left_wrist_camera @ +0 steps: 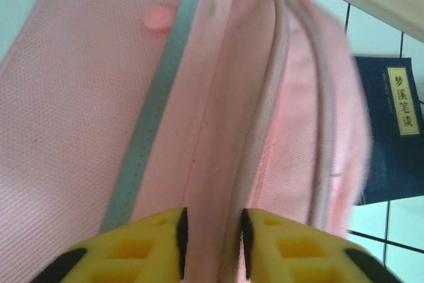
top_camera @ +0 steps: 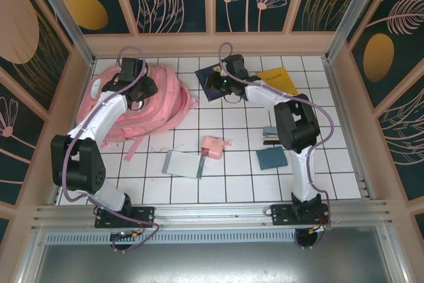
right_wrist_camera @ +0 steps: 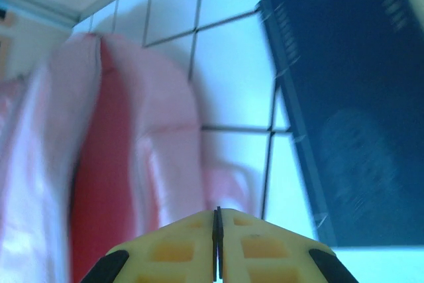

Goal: Pack the student bag

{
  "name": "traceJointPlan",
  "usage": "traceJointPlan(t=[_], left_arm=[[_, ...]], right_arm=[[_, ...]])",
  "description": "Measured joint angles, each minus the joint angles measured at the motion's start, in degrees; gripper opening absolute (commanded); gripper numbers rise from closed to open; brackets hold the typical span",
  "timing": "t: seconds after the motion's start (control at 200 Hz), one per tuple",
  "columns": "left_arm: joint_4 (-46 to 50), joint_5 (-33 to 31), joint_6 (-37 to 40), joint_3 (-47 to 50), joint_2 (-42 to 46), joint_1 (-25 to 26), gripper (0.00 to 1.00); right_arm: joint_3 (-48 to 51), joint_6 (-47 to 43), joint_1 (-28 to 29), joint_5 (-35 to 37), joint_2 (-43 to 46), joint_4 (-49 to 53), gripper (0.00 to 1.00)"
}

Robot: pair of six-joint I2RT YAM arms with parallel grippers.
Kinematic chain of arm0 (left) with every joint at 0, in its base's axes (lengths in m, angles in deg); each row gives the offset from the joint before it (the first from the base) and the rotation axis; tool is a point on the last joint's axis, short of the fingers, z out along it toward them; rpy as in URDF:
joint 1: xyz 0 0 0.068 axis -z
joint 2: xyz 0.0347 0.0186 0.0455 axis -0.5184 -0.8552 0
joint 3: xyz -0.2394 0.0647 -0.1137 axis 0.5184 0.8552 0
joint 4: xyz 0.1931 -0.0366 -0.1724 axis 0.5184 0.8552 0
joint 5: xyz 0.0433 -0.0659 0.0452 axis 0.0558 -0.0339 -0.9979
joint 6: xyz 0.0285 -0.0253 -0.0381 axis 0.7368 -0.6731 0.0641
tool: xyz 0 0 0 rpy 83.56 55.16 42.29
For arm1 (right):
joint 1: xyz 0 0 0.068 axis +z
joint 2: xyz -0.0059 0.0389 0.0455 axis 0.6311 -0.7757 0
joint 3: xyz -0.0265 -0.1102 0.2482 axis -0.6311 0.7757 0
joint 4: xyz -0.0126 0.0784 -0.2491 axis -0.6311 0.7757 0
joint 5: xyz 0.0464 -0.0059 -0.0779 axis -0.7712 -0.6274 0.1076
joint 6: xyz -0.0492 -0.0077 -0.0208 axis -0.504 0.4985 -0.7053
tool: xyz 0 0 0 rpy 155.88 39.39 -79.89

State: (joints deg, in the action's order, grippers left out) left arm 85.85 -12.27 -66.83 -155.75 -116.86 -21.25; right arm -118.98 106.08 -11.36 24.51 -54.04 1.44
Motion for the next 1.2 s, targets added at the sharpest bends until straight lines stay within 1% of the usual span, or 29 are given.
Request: traceJointPlan(t=[0.04,0.1,0.275,0.445,0.585,0.715,0.846,0.946,1.026,1.171,1.201], left_arm=[[-0.1,0.6,-0.1,0.0,0.0,-0.2,0.49],[-0.2,1.5,-0.2,0.1,0.2,-0.3,0.53],[-1.6,5.6,-0.7,0.8,1.4,-0.6,0.53],[-4.3,10.5,-2.3,3.3,2.8,-0.6,0.53],[-6.8,13.6,-3.9,5.3,2.8,-0.6,0.51],[-9.4,16.2,-5.8,6.8,2.6,-0.5,0.49],[-12.4,17.8,-7.5,7.8,1.6,0.4,0.48],[-14.8,18.8,-8.9,8.6,0.0,2.4,0.48],[-16.5,19.2,-9.8,9.1,-1.7,4.7,0.46],[-19.5,20.0,-11.9,10.0,-5.5,9.0,0.44],[-20.0,20.2,-12.3,10.1,-6.4,9.8,0.43]], right_arm=[[-2.5,-0.5,-0.8,0.9,-2.0,1.0,0.12],[-6.2,-1.2,-1.8,1.7,-5.0,2.4,0.12],[-17.0,-3.6,-3.9,4.0,-14.0,8.1,0.13],[-17.8,-4.7,-4.5,5.0,-16.3,11.6,0.13],[-12.9,-4.8,-4.4,5.1,-14.5,8.8,0.13],[-3.2,-3.6,-3.6,5.3,-8.9,6.1,0.13],[7.6,-0.7,-1.6,5.5,-2.4,2.9,0.13],[14.9,2.5,0.7,5.4,2.0,0.3,0.16],[18.9,4.8,2.4,5.3,4.7,-0.9,0.17],[20.6,7.0,3.5,5.3,6.8,-0.3,0.24],[20.6,7.1,3.5,5.6,7.1,0.2,0.28]])
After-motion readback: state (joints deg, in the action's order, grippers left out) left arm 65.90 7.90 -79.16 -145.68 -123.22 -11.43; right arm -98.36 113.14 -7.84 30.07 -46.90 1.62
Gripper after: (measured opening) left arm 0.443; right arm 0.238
